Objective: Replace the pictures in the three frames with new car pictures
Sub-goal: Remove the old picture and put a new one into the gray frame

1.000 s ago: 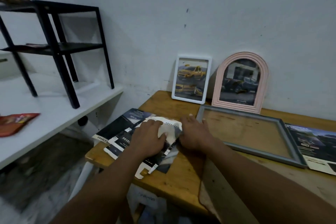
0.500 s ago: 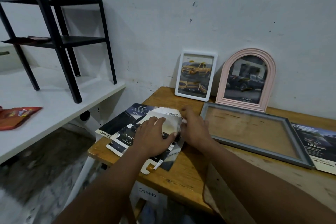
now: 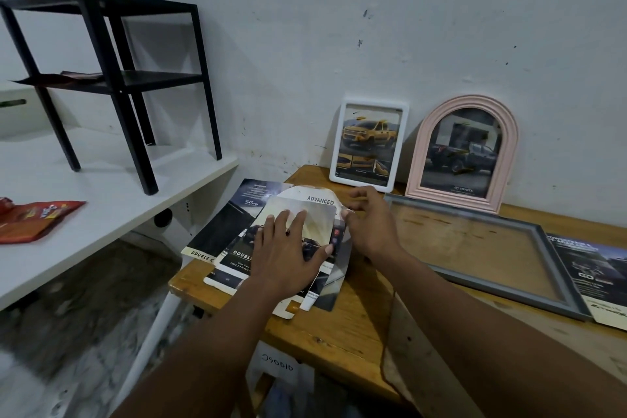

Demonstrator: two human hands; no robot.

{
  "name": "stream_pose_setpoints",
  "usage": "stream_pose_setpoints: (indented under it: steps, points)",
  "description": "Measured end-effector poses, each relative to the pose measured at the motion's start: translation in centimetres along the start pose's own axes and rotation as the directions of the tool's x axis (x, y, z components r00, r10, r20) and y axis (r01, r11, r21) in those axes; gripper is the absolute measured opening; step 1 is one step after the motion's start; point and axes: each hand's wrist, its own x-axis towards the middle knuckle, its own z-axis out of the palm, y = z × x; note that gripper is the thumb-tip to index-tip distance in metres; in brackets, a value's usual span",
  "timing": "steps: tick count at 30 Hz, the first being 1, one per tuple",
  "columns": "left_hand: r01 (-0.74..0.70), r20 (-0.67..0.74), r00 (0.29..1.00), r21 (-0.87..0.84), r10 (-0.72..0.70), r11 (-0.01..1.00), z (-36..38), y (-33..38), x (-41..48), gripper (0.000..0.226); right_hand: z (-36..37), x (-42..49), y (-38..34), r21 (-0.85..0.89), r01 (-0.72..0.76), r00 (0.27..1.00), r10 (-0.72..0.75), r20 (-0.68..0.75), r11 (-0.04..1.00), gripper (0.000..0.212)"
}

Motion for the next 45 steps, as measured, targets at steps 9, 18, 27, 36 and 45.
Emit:
stream_pose_setpoints:
  steps: [9,18,27,36,45]
  points:
    - [0.015,0.003,1.0,0.053,-0.015,0.998,-0.5,-0.2,0.3,0.089,-2.1,1.3,-0.6,-0.011,0.122,0.975,-0.122,-0.188,0.992,0.029]
    - [-0.13,0.063,0.989,-0.051,0.134,0.99,-1.2,4.1,2.6,0.072,-9.8,3.9,0.0,-0.254,0.129,0.961,-0.184,-0.208,0.958,0.035]
    - [-0.29,0.205,0.925,-0.159,0.319,0.944,1.0,12.4,5.2,0.07,-20.7,3.8,3.7,-0.412,0.002,0.979,-0.085,-0.185,0.911,0.035]
    - [-0.344,0.214,0.903,-0.161,0.373,0.925,2.6,14.9,6.4,0.039,-26.7,4.5,9.7,-0.571,-0.116,0.988,0.032,-0.154,0.813,0.027]
    - [-0.36,0.093,0.922,-0.157,0.377,0.92,3.4,14.8,6.2,0.031,-25.0,3.8,11.7,-0.842,-0.096,0.994,0.093,-0.055,0.53,0.041]
